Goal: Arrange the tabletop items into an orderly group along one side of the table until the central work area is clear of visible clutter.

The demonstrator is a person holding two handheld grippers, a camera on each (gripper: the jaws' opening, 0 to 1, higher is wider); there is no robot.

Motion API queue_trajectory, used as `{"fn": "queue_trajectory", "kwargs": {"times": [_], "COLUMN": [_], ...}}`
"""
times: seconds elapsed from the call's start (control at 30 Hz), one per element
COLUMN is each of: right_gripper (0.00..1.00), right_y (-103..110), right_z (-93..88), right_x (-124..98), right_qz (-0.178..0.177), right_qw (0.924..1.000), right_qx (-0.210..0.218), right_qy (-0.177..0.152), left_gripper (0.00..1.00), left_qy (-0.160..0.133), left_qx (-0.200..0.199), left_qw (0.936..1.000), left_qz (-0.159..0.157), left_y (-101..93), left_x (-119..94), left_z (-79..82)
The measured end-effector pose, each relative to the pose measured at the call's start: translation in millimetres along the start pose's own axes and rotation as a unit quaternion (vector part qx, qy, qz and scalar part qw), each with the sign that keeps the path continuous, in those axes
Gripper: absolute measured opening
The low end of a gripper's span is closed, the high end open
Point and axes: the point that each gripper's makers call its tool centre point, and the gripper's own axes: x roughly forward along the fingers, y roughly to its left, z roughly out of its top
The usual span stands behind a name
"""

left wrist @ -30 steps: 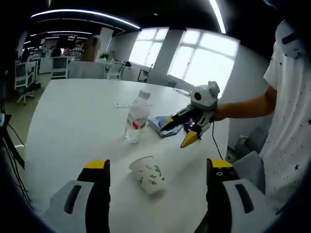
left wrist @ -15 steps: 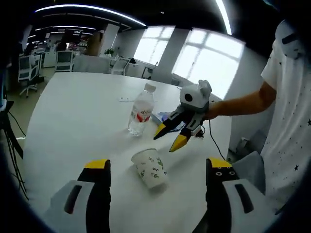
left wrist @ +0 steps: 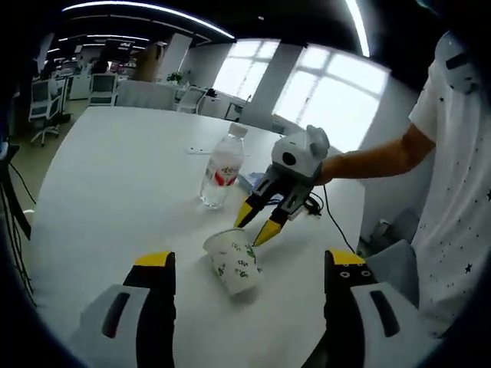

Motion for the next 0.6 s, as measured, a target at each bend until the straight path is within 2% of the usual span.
{"fn": "queue_trajectory", "kwargs": {"times": [0.27, 0.6], "right_gripper": [0.14, 0.06], "right_y": [8, 22], "right_z": [-3.0, -5.1], "right_x": [2, 1], "right_qz": [0.022, 0.029], "right_qw": [0.9997, 0.9996], "right_qx": [-0.004, 0.001], "right_qy": [0.003, -0.001], "left_gripper": [0.81, 0.80], "left_qy": [0.002, 0.002], "left_qx": [-0.005, -0.006], "left_qw": [1.0000, 0.9999], "left_qz": [-0.002, -0.008], "left_y": [-1.1, -4.6], "left_x": [4, 10], "left_z": [-1.4, 0.2]}}
